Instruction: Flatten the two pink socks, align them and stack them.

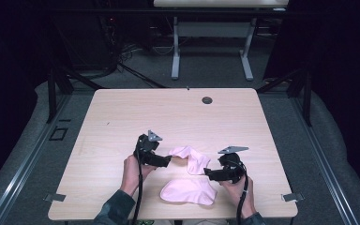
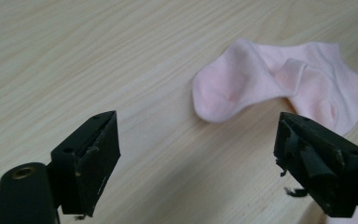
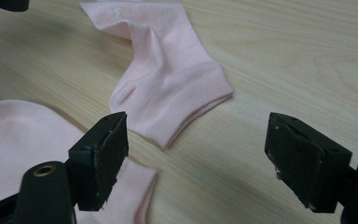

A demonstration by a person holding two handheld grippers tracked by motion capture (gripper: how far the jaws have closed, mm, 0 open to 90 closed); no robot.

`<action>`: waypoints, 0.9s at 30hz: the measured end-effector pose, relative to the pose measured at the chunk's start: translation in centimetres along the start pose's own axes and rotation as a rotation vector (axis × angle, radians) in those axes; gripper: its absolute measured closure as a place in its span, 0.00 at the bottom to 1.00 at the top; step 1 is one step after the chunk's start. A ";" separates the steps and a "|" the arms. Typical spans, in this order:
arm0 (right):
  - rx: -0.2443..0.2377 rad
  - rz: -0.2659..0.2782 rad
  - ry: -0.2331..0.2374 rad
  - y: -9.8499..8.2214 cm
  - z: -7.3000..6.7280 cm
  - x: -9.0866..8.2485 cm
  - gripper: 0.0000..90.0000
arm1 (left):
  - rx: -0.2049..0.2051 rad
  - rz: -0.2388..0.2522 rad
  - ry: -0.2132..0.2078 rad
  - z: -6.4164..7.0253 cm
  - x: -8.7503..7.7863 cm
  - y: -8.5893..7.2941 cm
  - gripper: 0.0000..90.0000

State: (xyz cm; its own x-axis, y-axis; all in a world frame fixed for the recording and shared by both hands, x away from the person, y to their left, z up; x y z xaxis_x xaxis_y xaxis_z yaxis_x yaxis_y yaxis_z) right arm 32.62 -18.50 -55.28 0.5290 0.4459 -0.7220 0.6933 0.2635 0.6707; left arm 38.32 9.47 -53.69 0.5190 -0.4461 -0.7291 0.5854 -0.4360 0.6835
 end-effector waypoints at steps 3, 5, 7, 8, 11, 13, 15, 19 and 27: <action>0.005 -0.017 -0.003 0.3 0.2 0.6 0.19 | -0.018 -0.010 -0.018 -0.4 1.0 0.8 0.05; 0.007 -0.026 0.001 0.5 0.2 1.1 0.16 | -0.021 -0.018 -0.021 -0.8 1.7 1.3 0.05; 0.004 -0.031 0.002 0.6 0.3 1.5 0.17 | -0.021 -0.021 -0.003 -1.0 2.3 1.8 0.08; 0.004 -0.038 0.000 0.7 0.3 1.7 0.18 | -0.017 -0.034 0.005 -1.1 2.6 2.0 0.11; 0.019 -0.042 -0.011 0.8 0.5 2.3 0.26 | -0.051 -0.034 0.003 -1.6 3.4 2.3 0.17; 0.023 -0.048 -0.004 0.9 0.7 2.7 0.30 | -0.058 -0.047 -0.014 -1.9 3.8 2.5 0.21; 0.031 -0.049 -0.002 1.0 0.7 2.9 0.34 | -0.051 -0.052 -0.005 -1.8 4.3 2.6 0.28; 0.021 -0.054 -0.010 1.2 0.5 3.4 0.41 | -0.008 -0.107 -0.042 -1.1 5.4 2.4 0.42; -0.056 -0.071 -0.078 1.3 -0.9 4.5 0.54 | 0.064 -0.148 -0.011 0.1 6.0 2.1 0.66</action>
State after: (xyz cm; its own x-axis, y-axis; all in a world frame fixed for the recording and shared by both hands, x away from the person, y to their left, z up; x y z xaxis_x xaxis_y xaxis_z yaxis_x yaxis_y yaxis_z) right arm 35.48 -15.34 -57.52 0.5176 0.3576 -0.7773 0.7029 0.3403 0.6246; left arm 42.61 5.82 -56.68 0.4232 -0.3814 -0.8218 0.6136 -0.5467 0.5697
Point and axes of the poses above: each handheld gripper's, and its own axes: x roughly forward along the jaws, y roughly out of its top, z roughly to its right, the point moved 1 cm from there along x, roughly forward along the jaws, and after that the axes turned 2 degrees about z, right-handed, at the moved point
